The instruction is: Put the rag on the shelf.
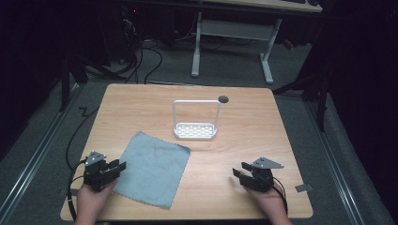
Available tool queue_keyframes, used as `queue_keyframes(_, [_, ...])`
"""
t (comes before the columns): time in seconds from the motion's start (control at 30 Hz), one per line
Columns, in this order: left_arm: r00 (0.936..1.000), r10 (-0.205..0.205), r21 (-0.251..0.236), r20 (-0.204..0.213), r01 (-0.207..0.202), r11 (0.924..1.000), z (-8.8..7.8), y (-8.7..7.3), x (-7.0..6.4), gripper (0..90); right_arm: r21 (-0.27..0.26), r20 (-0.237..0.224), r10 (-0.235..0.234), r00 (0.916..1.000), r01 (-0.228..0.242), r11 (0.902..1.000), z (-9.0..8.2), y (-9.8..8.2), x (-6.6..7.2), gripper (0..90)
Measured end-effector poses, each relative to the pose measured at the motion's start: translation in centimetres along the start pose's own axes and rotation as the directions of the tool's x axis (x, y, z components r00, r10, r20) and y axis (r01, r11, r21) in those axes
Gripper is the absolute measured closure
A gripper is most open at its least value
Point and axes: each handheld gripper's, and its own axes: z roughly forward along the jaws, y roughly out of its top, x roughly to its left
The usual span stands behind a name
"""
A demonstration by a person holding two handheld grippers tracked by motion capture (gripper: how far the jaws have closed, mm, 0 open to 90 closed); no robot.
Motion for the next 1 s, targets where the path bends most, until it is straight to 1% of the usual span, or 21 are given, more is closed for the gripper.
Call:
queue_keyframes(0.03, [0.9999,0.011,0.005,0.002,-0.011,0.9999,0.0,0.0,-0.1,62.3,0.002,0.000,0.000,1.0000,0.000,1.0000,0.0,0.0,0.0,49.4])
queue_keyframes(0.1, [0.9998,0.018,0.005,0.005,-0.018,0.9998,0.1,0.0,-0.2,62.2,0.002,0.004,-0.006,1.0000,0.006,1.0000,0.1,-0.1,0.0,49.3])
queue_keyframes(0.13, [0.9998,0.020,0.004,0.005,-0.020,0.9998,0.1,0.1,-0.2,62.1,0.004,0.005,0.000,1.0000,0.000,1.0000,0.0,-0.1,0.0,49.3])
queue_keyframes(0.2, [0.9997,0.023,0.004,0.005,-0.023,0.9997,0.1,0.1,-0.3,62.0,-0.001,0.004,-0.002,1.0000,0.002,1.0000,0.0,-0.1,-0.1,49.3])
queue_keyframes(0.27, [0.9995,0.032,0.008,0.002,-0.032,0.9994,0.1,0.0,-0.4,62.1,-0.008,0.005,0.011,0.9999,-0.011,0.9999,-0.3,-0.2,-0.2,49.3])
queue_keyframes(0.37, [0.9995,0.031,0.007,0.003,-0.031,0.9995,0.1,0.0,-0.4,62.8,-0.012,0.002,0.011,0.9999,-0.011,0.9999,-0.3,-0.1,-0.4,49.3])
queue_keyframes(0.4, [0.9994,0.032,0.007,0.010,-0.033,0.9994,0.1,-0.1,-0.4,64.0,-0.012,0.002,0.012,0.9999,-0.012,0.9999,-0.2,-0.1,-0.4,49.3])
queue_keyframes(0.43, [0.9986,0.049,0.018,0.019,-0.049,0.9986,0.0,-0.1,-0.5,66.1,-0.013,0.001,0.009,1.0000,-0.009,0.9999,-0.2,-0.1,-0.4,49.4])
queue_keyframes(0.47, [0.9980,0.061,0.029,0.015,-0.061,0.9977,0.1,-0.2,-0.6,79.8,-0.012,0.001,0.004,1.0000,-0.004,0.9999,-0.1,-0.1,-0.3,49.4])
queue_keyframes(0.5, [0.9980,0.061,0.029,0.015,-0.061,0.9977,0.1,-0.2,-0.6,88.0,-0.012,0.001,0.004,1.0000,-0.004,0.9999,-0.1,-0.1,-0.3,49.4])
queue_keyframes(0.53, [0.9972,0.074,0.047,0.012,-0.075,0.9961,0.2,-0.1,-0.7,88.0,-0.010,0.001,0.005,1.0000,-0.005,0.9999,-0.1,-0.1,-0.3,49.4])
queue_keyframes(0.57, [0.9968,0.079,0.064,0.008,-0.080,0.9947,0.4,-0.1,-0.9,90.0,-0.010,0.000,0.002,1.0000,-0.002,0.9999,0.0,-0.1,-0.3,49.4])
queue_keyframes(0.63, [0.9948,0.102,0.102,0.000,-0.101,0.9896,0.8,-0.1,-1.1,90.0,-0.012,0.000,-0.001,1.0000,0.001,0.9999,-0.1,-0.1,-0.3,49.4])
queue_keyframes(0.67, [0.9923,0.124,0.131,-0.003,-0.122,0.9839,1.2,-0.3,-1.3,90.0,-0.014,0.001,0.000,1.0000,0.000,0.9999,-0.2,-0.1,-0.3,49.4])
queue_keyframes(0.73, [0.9917,0.128,0.131,-0.003,-0.127,0.9832,1.3,-0.3,-1.4,90.0,-0.016,0.000,0.002,1.0000,-0.002,0.9999,-0.2,-0.1,-0.4,49.4])
queue_keyframes(0.83, [0.9920,0.126,0.132,0.010,-0.126,0.9832,1.4,-0.3,-1.6,90.0,-0.019,-0.001,0.002,1.0000,-0.002,0.9998,-0.2,-0.1,-0.4,49.3])
queue_keyframes(0.9, [0.9912,0.127,0.132,0.039,-0.131,0.9826,1.4,-0.4,-1.7,90.0,-0.019,-0.001,0.002,1.0000,-0.002,0.9998,-0.2,-0.1,-0.4,49.3])
queue_keyframes(1.0, [0.9899,0.127,0.132,0.063,-0.134,0.9820,1.5,-0.4,-1.9,90.0,-0.017,0.000,-0.003,1.0000,0.003,0.9999,-0.1,-0.1,-0.4,49.5])
